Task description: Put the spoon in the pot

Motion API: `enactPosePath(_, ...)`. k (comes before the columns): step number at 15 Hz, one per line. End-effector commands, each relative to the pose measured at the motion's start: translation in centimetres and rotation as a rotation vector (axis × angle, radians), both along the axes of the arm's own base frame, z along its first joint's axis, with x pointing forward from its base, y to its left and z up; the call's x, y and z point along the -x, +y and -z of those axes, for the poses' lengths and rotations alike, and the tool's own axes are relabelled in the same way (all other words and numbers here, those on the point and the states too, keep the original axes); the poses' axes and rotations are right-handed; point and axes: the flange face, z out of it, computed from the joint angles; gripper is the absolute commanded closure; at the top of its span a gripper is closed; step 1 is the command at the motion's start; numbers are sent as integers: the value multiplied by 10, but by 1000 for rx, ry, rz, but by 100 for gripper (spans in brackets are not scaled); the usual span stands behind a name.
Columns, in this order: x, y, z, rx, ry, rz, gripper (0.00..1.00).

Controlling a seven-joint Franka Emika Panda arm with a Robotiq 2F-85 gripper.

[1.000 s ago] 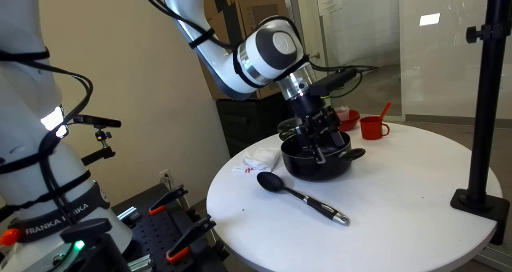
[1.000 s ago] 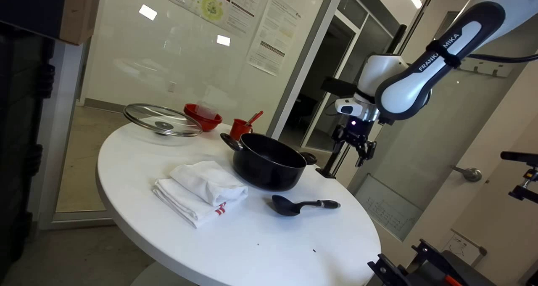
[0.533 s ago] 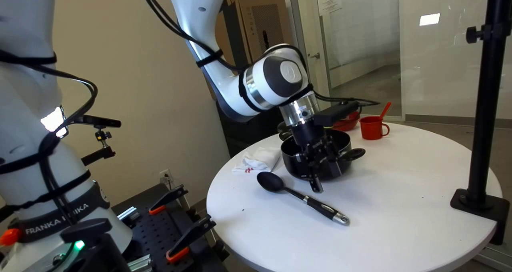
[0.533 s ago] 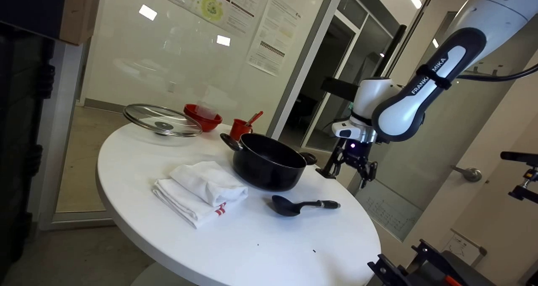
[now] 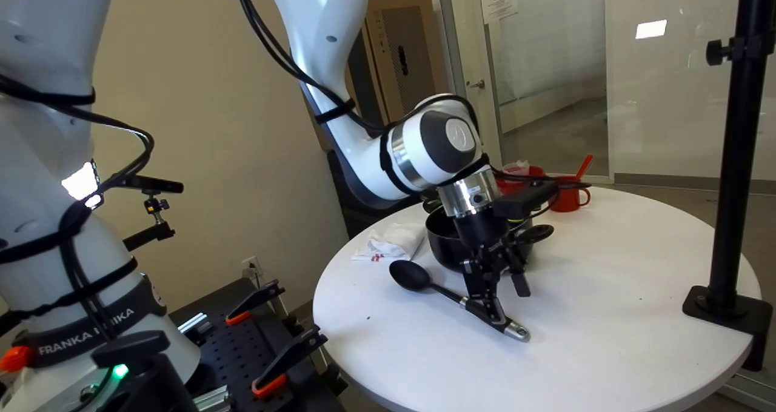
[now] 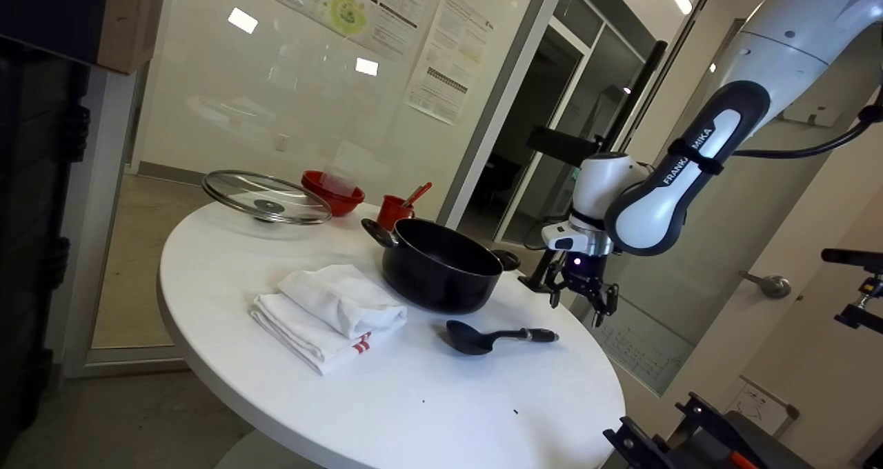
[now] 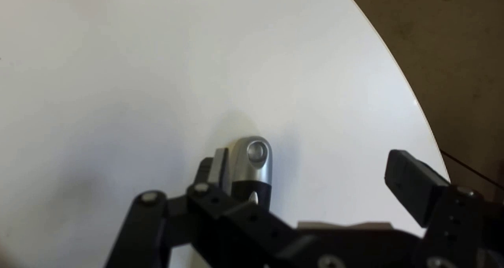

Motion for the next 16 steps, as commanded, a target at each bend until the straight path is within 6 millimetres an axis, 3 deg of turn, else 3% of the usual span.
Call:
enactPosePath(1,-9,-2,10,12,-26,-21,0)
enactPosePath(10,-22,5,22,-43,-95,-38,0)
enactPosePath(16,-17,16,20,-87,-151,116,0)
